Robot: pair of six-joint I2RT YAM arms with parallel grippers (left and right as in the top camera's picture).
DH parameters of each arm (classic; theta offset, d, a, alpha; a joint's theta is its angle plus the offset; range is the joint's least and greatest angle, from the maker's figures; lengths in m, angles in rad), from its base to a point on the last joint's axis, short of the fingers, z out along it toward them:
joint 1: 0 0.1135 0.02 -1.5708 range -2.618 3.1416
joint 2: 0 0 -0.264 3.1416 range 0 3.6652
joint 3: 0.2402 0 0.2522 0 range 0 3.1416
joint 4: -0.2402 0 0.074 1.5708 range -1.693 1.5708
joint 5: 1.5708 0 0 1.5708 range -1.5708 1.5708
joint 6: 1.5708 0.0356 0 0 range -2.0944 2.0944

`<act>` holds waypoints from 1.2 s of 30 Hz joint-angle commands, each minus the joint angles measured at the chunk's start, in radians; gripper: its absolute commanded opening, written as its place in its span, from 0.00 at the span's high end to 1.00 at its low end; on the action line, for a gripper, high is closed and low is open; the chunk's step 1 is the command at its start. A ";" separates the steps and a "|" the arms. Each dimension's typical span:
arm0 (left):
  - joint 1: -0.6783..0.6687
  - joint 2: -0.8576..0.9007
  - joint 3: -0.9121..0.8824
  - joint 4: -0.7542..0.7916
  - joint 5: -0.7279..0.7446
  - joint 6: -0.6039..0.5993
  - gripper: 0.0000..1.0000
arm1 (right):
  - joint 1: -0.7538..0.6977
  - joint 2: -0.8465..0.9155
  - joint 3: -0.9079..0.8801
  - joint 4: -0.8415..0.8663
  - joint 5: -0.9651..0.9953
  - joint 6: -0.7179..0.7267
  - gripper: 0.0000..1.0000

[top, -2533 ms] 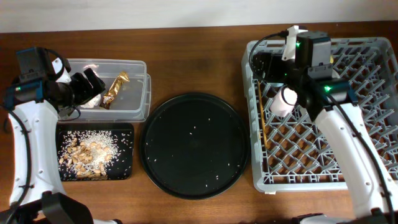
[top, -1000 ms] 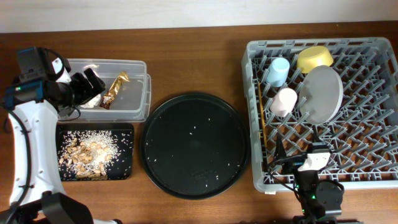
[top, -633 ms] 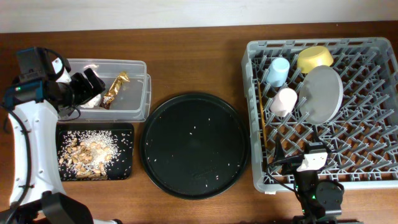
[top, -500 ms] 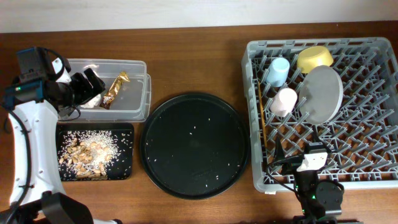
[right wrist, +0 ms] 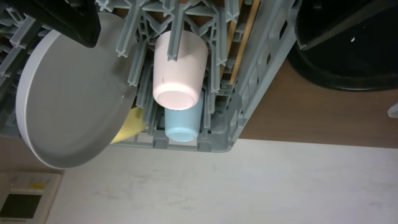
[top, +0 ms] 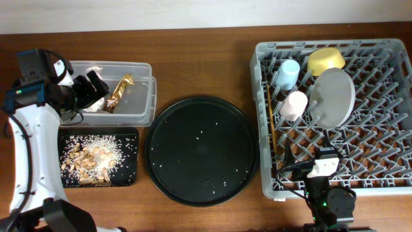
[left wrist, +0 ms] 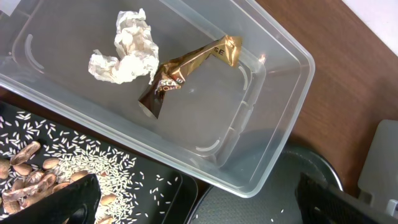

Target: Sort waste into correct bins and load items into the dishwasher rack

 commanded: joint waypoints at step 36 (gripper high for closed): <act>-0.253 -1.525 -1.419 1.067 -0.071 0.005 0.01 | -0.007 -0.011 -0.007 0.000 -0.015 -0.007 0.02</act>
